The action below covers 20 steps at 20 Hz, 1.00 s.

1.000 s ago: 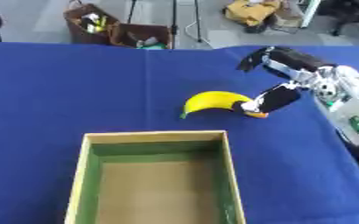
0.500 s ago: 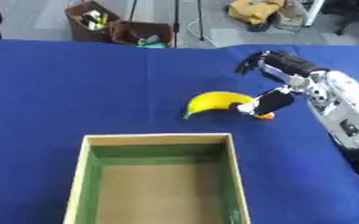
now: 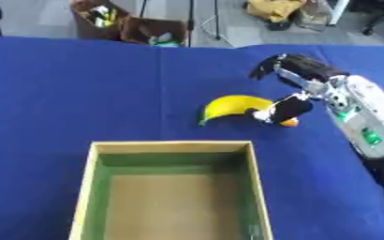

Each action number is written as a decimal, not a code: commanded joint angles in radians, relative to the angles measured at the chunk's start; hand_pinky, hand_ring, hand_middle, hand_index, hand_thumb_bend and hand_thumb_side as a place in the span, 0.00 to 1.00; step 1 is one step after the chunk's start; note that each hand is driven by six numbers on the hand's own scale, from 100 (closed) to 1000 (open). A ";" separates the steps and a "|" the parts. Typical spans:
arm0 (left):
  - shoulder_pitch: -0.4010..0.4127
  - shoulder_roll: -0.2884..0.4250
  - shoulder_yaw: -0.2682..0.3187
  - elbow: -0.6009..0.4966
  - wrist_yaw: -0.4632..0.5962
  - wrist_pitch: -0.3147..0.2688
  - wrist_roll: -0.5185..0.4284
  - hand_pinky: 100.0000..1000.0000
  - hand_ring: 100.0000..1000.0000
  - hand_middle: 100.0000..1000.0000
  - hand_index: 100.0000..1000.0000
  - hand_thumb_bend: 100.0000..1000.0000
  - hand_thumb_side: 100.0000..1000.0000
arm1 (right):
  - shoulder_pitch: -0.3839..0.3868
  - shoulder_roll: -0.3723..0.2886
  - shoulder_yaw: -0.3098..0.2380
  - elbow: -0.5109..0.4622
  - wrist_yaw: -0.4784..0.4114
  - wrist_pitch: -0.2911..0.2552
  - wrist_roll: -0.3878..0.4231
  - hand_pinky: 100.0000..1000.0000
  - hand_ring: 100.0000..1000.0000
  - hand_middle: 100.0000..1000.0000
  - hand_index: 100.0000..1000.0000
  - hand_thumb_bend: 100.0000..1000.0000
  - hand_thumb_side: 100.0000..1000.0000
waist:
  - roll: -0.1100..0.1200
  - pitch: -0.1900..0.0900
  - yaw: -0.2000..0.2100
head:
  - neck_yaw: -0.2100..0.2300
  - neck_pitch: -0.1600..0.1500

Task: Pick up objects on the table and place them in the box.

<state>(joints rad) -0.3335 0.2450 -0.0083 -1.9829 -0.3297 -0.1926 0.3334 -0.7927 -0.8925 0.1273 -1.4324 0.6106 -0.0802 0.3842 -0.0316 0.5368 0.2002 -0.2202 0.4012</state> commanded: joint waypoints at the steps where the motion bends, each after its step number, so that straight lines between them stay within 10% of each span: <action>1: -0.009 0.008 -0.003 -0.017 -0.005 -0.001 -0.004 0.38 0.58 0.66 0.76 0.00 1.00 | -0.010 -0.032 -0.009 -0.011 -0.003 0.000 0.003 0.76 0.81 0.66 0.79 0.33 0.37 | 0.000 -0.022 0.001 | 0.004 -0.014; 20: -0.013 0.001 -0.004 -0.017 -0.005 0.000 -0.008 0.38 0.58 0.66 0.76 0.00 1.00 | 0.014 -0.027 -0.005 0.018 0.044 -0.018 -0.005 0.76 0.81 0.63 0.76 0.27 0.35 | -0.002 -0.007 0.005 | 0.007 -0.020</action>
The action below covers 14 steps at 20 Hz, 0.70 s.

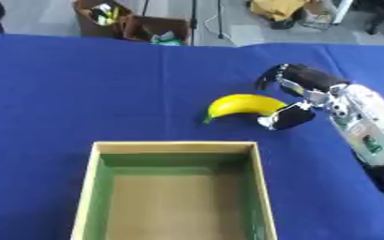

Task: Pick up objects on the table and place them in the box.

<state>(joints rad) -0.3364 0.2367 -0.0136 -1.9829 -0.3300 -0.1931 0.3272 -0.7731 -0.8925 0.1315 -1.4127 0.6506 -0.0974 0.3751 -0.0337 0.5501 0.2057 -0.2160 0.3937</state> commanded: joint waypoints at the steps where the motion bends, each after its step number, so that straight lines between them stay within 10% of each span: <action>1: -0.010 0.009 0.001 -0.017 -0.005 0.000 -0.002 0.38 0.58 0.66 0.76 0.00 1.00 | -0.006 -0.027 -0.010 -0.001 0.002 -0.001 0.003 0.76 0.81 0.63 0.76 0.26 0.35 | 0.000 -0.020 0.000 | 0.003 -0.013; 14: -0.007 0.010 0.001 -0.017 -0.004 0.003 -0.005 0.38 0.58 0.66 0.76 0.00 1.00 | -0.006 -0.034 -0.011 -0.017 -0.040 -0.001 0.011 0.76 0.80 0.59 0.73 0.26 0.35 | 0.002 -0.027 -0.007 | 0.008 -0.010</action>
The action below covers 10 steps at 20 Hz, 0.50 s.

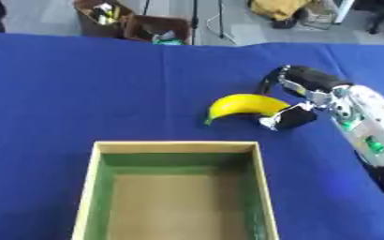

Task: Pick up objects on the table and place them in the box.

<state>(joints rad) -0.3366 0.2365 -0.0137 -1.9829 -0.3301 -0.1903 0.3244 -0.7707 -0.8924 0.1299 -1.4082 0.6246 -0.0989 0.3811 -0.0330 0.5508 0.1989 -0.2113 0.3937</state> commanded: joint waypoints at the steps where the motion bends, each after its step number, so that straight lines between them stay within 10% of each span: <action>1: -0.007 0.011 0.001 -0.017 -0.004 0.001 -0.002 0.38 0.58 0.66 0.76 0.00 1.00 | -0.007 -0.035 -0.009 -0.023 -0.015 0.002 0.006 0.76 0.80 0.59 0.73 0.24 0.35 | 0.001 -0.028 -0.001 | 0.004 -0.010; 10: -0.009 0.009 0.002 -0.017 -0.005 0.001 -0.001 0.38 0.58 0.66 0.76 0.00 1.00 | -0.001 -0.033 -0.011 -0.020 -0.027 0.005 0.012 0.75 0.79 0.55 0.70 0.15 0.35 | 0.000 -0.024 -0.002 | 0.004 -0.012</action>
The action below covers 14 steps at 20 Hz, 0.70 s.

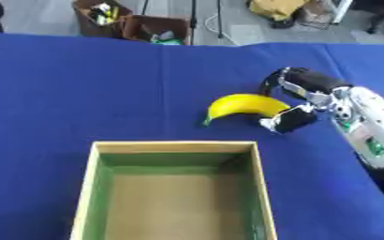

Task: Pick up objects on the table and place them in the box.

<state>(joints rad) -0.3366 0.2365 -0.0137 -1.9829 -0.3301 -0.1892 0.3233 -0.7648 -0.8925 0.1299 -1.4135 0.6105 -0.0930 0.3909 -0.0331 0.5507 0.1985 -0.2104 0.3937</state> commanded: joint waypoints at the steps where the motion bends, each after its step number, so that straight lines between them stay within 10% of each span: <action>1: -0.009 0.009 0.002 -0.017 -0.005 0.000 0.000 0.38 0.58 0.66 0.76 0.00 1.00 | -0.007 -0.032 -0.011 -0.014 -0.015 0.000 0.002 0.75 0.79 0.54 0.69 0.12 0.35 | 0.001 -0.023 -0.002 | 0.004 -0.012; 14: -0.009 0.008 0.002 -0.017 -0.005 0.001 -0.001 0.38 0.58 0.66 0.76 0.00 1.00 | -0.002 -0.037 -0.012 -0.021 -0.037 0.004 -0.003 0.74 0.78 0.51 0.66 0.06 0.36 | 0.002 -0.024 -0.004 | 0.009 -0.009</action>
<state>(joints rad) -0.3366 0.2363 -0.0137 -1.9829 -0.3301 -0.1888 0.3229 -0.7570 -0.8925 0.1299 -1.4139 0.5811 -0.0917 0.3907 -0.0327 0.5508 0.1966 -0.2034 0.3937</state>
